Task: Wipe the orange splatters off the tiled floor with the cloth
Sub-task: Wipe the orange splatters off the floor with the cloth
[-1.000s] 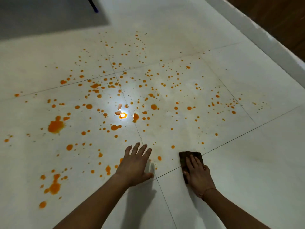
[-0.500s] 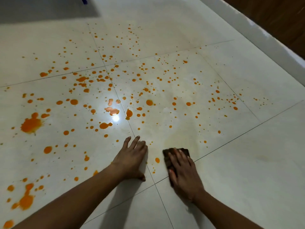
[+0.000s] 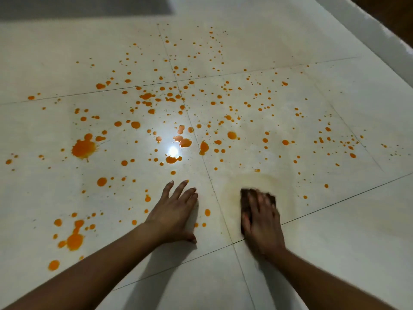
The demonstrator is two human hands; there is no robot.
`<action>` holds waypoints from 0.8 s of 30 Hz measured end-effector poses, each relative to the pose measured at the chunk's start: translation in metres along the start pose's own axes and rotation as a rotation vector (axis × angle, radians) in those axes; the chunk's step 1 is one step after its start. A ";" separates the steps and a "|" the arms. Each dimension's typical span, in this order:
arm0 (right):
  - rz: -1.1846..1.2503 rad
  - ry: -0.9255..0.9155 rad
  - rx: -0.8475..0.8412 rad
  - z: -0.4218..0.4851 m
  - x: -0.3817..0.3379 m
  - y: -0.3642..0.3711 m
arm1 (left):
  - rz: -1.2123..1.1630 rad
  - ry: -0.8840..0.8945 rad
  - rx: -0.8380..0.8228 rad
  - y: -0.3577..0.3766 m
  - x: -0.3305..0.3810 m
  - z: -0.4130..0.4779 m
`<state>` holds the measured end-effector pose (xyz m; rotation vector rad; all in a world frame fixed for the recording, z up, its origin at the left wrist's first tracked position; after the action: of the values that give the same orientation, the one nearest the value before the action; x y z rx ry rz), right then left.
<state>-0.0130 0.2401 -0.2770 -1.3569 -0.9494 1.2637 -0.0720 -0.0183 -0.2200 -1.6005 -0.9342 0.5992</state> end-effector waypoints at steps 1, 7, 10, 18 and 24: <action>0.000 0.076 0.032 0.023 -0.016 0.007 | -0.001 -0.009 -0.009 0.003 0.000 -0.006; 0.056 -0.351 -0.079 -0.013 -0.097 0.023 | 0.023 -0.131 0.009 0.002 -0.038 -0.038; 0.046 -0.380 -0.091 -0.029 -0.048 0.009 | 0.028 -0.224 0.011 0.000 -0.059 -0.060; 0.093 -0.479 -0.141 -0.020 -0.184 0.042 | 0.031 -0.328 -0.008 0.018 -0.081 -0.102; 0.033 -0.476 -0.128 -0.018 -0.093 0.019 | 0.051 -0.303 -0.067 0.024 -0.088 -0.121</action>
<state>-0.0104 0.1436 -0.2783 -1.1906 -1.3564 1.6136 -0.0185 -0.1602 -0.2230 -1.6235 -1.1488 0.8715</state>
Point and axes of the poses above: each hand's wrist, its own z-axis towards the middle knuckle, its own y-axis out of the palm, x = y × z, the point moved 2 cm from there along z, towards the middle knuckle, and after that the axes turned 11 degrees about x, right-handed, at the moved point
